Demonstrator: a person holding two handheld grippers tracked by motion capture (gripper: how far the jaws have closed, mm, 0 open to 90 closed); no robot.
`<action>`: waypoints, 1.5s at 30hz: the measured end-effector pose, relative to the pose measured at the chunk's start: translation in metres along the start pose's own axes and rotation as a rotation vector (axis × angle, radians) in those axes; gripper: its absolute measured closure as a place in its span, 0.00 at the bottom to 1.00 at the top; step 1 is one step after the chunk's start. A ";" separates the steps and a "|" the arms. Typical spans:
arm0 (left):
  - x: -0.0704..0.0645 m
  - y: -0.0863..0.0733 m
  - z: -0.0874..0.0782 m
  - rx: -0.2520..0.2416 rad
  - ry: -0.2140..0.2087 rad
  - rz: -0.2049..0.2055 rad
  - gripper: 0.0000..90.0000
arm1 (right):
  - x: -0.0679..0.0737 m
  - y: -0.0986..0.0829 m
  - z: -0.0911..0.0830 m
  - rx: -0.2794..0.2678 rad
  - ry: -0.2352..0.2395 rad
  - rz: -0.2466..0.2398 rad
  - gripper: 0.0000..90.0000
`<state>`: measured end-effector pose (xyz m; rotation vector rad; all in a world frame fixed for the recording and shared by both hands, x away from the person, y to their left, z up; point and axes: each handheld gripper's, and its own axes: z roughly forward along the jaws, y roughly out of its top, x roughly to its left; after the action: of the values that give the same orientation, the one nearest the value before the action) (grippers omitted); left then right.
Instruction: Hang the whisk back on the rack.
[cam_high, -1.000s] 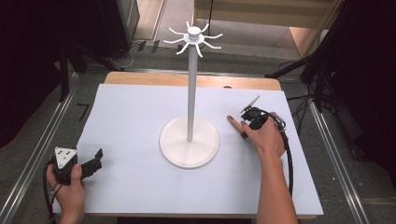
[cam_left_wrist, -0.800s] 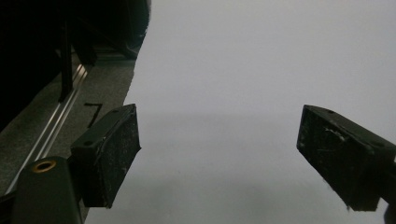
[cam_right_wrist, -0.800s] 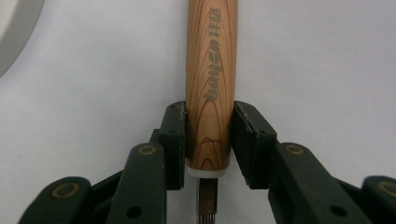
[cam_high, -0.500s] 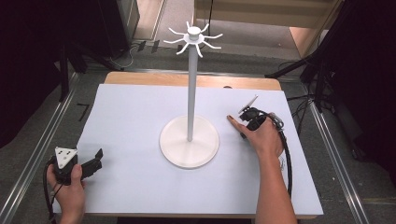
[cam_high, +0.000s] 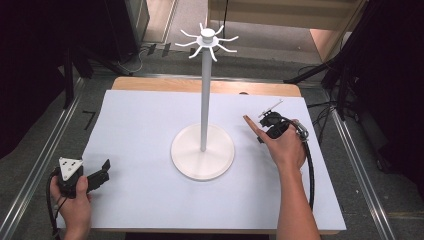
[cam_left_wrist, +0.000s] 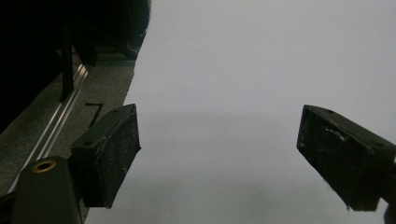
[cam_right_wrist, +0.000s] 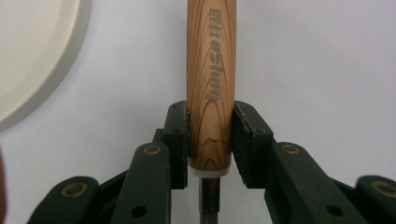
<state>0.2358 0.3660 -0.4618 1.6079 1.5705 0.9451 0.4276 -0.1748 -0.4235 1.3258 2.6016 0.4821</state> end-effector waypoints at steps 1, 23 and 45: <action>0.000 0.000 0.000 0.000 0.001 0.000 0.16 | 0.000 -0.001 -0.002 -0.014 0.007 0.008 0.78; 0.000 0.000 0.000 -0.002 0.003 0.000 0.16 | 0.000 -0.016 -0.036 -0.296 0.057 0.064 0.78; 0.000 0.000 0.000 0.000 0.002 -0.001 0.16 | 0.003 -0.025 -0.053 -0.517 0.106 0.094 0.78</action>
<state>0.2358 0.3659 -0.4618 1.6071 1.5728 0.9465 0.3910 -0.1963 -0.3836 1.2622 2.2621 1.1722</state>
